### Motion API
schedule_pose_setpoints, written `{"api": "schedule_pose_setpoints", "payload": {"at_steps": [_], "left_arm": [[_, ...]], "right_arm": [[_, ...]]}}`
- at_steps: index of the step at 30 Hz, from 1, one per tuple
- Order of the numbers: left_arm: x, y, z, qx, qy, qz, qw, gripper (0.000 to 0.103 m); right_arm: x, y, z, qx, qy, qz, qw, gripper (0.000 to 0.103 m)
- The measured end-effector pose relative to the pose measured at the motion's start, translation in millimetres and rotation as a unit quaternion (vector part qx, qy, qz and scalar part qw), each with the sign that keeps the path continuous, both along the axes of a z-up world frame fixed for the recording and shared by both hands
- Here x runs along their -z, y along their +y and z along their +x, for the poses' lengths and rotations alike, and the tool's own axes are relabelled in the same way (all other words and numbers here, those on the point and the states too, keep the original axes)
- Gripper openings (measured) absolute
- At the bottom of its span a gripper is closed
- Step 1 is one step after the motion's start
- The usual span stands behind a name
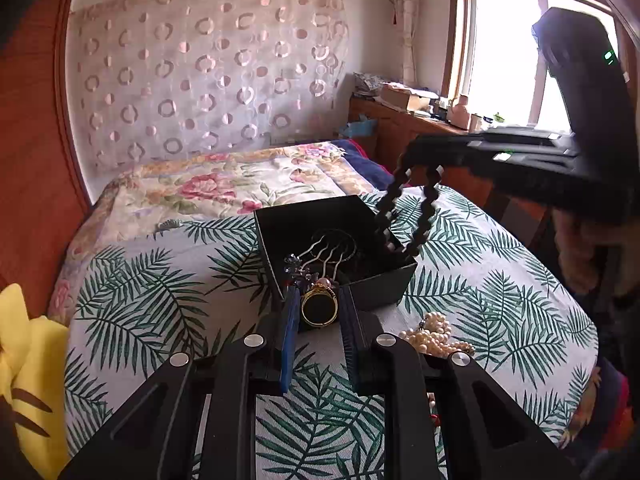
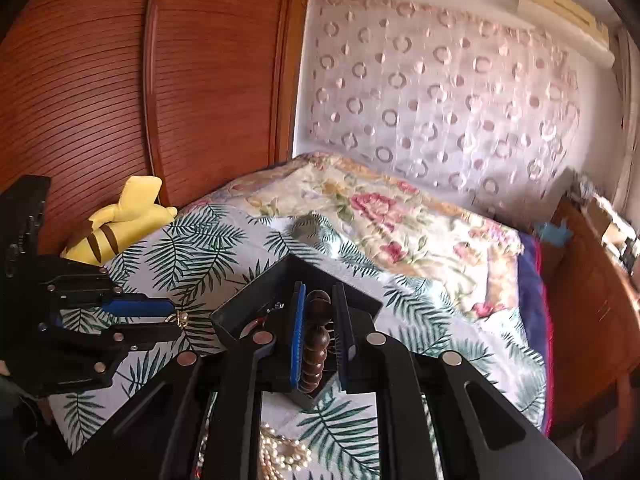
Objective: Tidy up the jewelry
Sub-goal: 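Lower the gold ring and bead strand into the black box and open both grippers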
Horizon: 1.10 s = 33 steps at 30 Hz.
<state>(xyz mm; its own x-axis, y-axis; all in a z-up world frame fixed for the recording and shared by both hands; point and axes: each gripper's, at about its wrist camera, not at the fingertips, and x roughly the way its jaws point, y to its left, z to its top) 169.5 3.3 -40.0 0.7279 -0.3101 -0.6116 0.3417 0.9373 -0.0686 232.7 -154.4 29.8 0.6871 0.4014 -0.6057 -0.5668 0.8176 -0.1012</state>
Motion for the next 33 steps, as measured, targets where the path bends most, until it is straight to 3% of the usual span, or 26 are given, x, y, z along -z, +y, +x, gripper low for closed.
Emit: {"api": "schedule_pose_setpoints", "payload": {"at_steps": [10, 20, 22, 24, 33], "left_arm": [[-7.6, 8.7, 20.8, -0.009, 0.0, 0.007, 0.9999, 0.019], [-8.2, -0.5, 55.5, -0.015, 0.005, 0.026, 0.9995, 0.019], [-7.5, -4.5, 62.4, -0.015, 0.007, 0.027, 0.9995, 0.019], [-6.2, -8.8, 70.1, -0.015, 0.009, 0.028, 0.9995, 0.019], [7.7, -17.7, 102.4, -0.024, 0.034, 0.025, 0.9988, 0.019]], "right_arm": [[46.8, 17.8, 16.7, 0.006, 0.055, 0.005, 0.998, 0.015], [53.6, 12.4, 23.9, 0.016, 0.074, 0.029, 0.997, 0.016], [52.3, 9.9, 23.8, 0.017, 0.072, 0.031, 0.997, 0.026], [50.0, 3.1, 22.5, 0.021, 0.065, 0.037, 0.997, 0.043], [47.2, -21.3, 4.8, 0.031, 0.053, 0.037, 0.997, 0.049]]}}
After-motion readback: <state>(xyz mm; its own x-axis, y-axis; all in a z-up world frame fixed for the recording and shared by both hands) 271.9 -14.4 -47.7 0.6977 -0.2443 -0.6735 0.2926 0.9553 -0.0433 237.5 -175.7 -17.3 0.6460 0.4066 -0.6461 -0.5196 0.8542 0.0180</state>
